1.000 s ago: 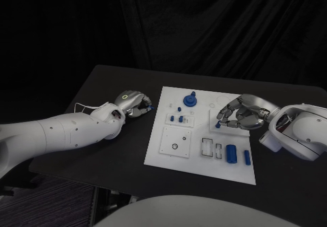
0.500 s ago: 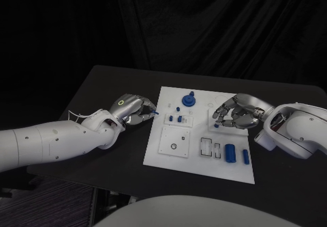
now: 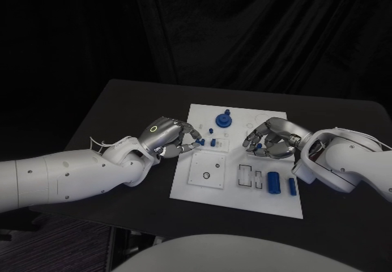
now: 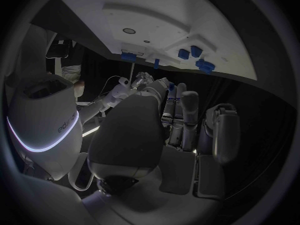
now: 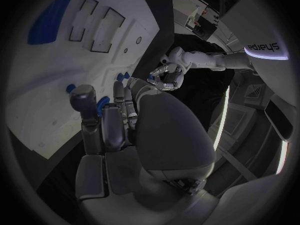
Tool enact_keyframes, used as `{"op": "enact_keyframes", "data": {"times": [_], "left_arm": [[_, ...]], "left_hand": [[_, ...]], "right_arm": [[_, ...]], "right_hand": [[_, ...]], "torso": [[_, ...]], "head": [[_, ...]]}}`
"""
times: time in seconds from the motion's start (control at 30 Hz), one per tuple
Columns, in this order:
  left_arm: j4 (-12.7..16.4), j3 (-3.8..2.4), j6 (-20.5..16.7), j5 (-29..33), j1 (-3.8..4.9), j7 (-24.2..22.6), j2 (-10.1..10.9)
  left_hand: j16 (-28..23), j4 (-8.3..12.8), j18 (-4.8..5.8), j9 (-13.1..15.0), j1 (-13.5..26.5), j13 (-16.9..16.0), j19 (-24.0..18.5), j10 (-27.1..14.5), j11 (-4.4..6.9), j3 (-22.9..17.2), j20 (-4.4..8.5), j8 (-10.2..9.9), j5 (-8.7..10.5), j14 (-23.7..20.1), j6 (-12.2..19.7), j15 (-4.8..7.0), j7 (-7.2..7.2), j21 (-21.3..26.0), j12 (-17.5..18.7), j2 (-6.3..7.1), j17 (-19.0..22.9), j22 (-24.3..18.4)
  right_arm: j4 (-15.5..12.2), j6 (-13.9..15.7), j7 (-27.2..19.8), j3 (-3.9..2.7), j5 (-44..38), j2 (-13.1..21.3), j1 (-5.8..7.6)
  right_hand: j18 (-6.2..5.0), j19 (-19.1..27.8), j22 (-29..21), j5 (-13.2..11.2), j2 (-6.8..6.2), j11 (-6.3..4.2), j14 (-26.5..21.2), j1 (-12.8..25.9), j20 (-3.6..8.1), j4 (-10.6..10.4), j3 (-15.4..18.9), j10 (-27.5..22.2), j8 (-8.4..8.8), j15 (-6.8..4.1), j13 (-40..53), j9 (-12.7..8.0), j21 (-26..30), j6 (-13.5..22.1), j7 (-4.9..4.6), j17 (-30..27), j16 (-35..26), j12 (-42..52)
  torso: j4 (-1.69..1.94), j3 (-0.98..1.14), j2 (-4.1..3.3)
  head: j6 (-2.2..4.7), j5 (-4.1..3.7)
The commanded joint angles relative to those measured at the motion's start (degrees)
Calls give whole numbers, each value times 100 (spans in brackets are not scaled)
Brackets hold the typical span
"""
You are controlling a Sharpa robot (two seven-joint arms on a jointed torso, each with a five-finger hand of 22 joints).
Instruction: Assemble the parts on the task board
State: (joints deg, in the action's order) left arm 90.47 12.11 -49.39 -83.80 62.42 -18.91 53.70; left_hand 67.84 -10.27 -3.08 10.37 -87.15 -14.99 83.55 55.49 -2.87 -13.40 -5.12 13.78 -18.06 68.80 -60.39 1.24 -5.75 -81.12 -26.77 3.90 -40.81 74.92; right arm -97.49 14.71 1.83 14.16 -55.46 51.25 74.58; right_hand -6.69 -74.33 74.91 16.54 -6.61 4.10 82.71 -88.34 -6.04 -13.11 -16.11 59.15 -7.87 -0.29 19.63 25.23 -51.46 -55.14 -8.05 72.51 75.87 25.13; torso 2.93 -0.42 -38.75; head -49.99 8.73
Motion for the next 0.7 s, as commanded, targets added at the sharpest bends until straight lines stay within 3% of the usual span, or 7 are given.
{"op": "enact_keyframes", "data": {"times": [0.03,0.27,0.43,0.7], "left_arm": [[39,-3,-13,16,14,-207,-65],[60,-3,49,16,10,-244,-214],[52,-3,96,16,7,-270,-332],[48,-3,154,15,4,-300,-459]], "left_hand": [[-34,14,72,206,-49,9,1,56,-4,-38,-6,27,-7,-5,-55,-25,26,-17,35,16,2,1127],[-32,17,74,211,-56,13,5,70,-8,-46,-13,27,-4,0,-51,-34,19,-22,40,11,2,1130],[-29,18,75,214,-60,15,6,76,-10,-49,-16,27,-2,6,-47,-38,15,-23,42,8,-5,1131],[-25,21,77,217,-66,18,12,85,-15,-55,-22,23,2,12,-37,-45,7,-30,46,4,-6,1136]], "right_arm": [[35,94,-38,-1,-22,-67,-69],[128,169,-77,-2,-22,-279,-180],[172,221,-99,-2,-22,-399,-218],[231,225,-97,-2,93,-519,-259]], "right_hand": [[-38,51,568,-78,73,-4,-14,94,-4,-92,34,-13,18,30,5,-30,33,-12,10,15,-4,49],[-44,45,560,-167,169,-18,0,473,-5,-324,193,6,-2,24,34,-111,61,-66,43,31,25,135],[-48,50,550,-408,266,-3,-12,802,-13,-342,334,-42,30,35,50,-206,112,-15,29,9,18,183],[-49,51,547,-520,365,17,-23,1026,-26,-346,421,-85,75,50,64,-303,145,46,5,-10,11,224]], "torso": [[5,-6,5],[-17,1,0],[-12,5,-5],[-17,4,-17]], "head": [[-1,-31],[-1,-79],[-1,-101],[-1,-130]]}}
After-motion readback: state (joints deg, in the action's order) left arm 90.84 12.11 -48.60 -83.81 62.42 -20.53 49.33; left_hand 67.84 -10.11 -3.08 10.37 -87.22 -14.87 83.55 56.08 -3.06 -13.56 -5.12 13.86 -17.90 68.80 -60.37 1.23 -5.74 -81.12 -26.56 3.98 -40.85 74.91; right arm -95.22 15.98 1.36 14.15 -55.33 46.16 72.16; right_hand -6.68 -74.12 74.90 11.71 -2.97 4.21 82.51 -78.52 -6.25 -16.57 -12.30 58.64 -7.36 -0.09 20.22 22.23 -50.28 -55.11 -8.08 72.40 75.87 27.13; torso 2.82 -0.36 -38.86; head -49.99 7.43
